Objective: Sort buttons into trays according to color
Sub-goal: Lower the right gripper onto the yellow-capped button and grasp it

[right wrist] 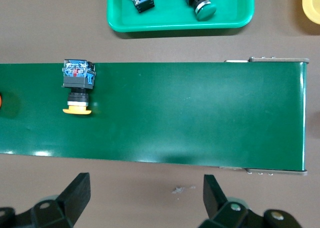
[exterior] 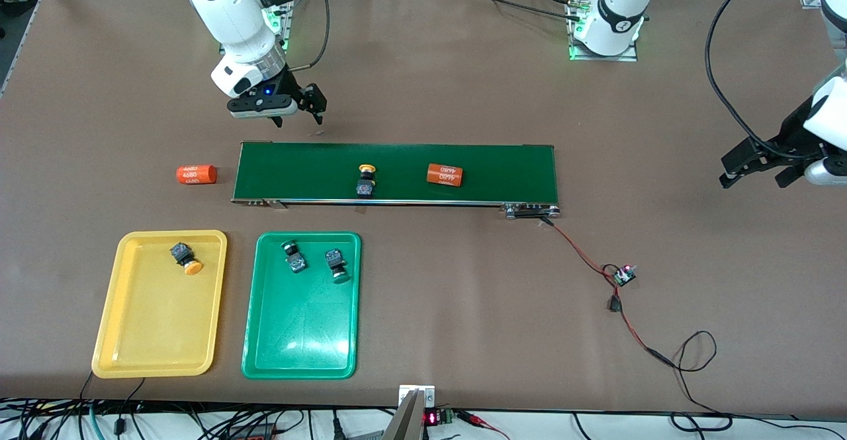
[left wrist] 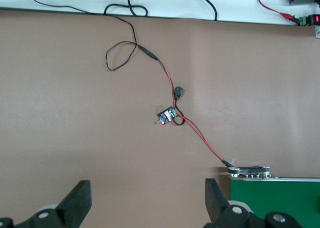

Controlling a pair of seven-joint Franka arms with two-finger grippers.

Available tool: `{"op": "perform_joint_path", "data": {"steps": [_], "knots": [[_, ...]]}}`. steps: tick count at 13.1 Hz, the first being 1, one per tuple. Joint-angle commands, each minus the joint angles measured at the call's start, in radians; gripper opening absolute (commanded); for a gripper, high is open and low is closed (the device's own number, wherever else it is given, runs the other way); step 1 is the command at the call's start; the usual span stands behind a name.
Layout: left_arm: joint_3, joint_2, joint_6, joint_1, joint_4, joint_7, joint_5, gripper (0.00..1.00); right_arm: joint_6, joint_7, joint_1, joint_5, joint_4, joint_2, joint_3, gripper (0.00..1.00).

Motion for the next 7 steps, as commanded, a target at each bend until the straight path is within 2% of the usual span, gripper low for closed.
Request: {"op": "perform_joint_path", "data": {"steps": [1,3,7], "knots": [[0.000,-0.042,-0.077,-0.008,-0.026,-0.007,0.012,1.00,0.005,0.024,-0.001,-0.002,-0.002,0.010,0.003,1.00],[-0.003,-0.060,-0.124,-0.013,-0.012,-0.008,0.010,1.00,-0.008,0.062,-0.004,-0.023,0.000,0.013,0.003,1.00],[0.000,-0.054,-0.285,-0.020,0.104,-0.008,0.009,1.00,-0.032,0.197,-0.003,-0.160,0.003,0.028,0.004,1.00]]}}
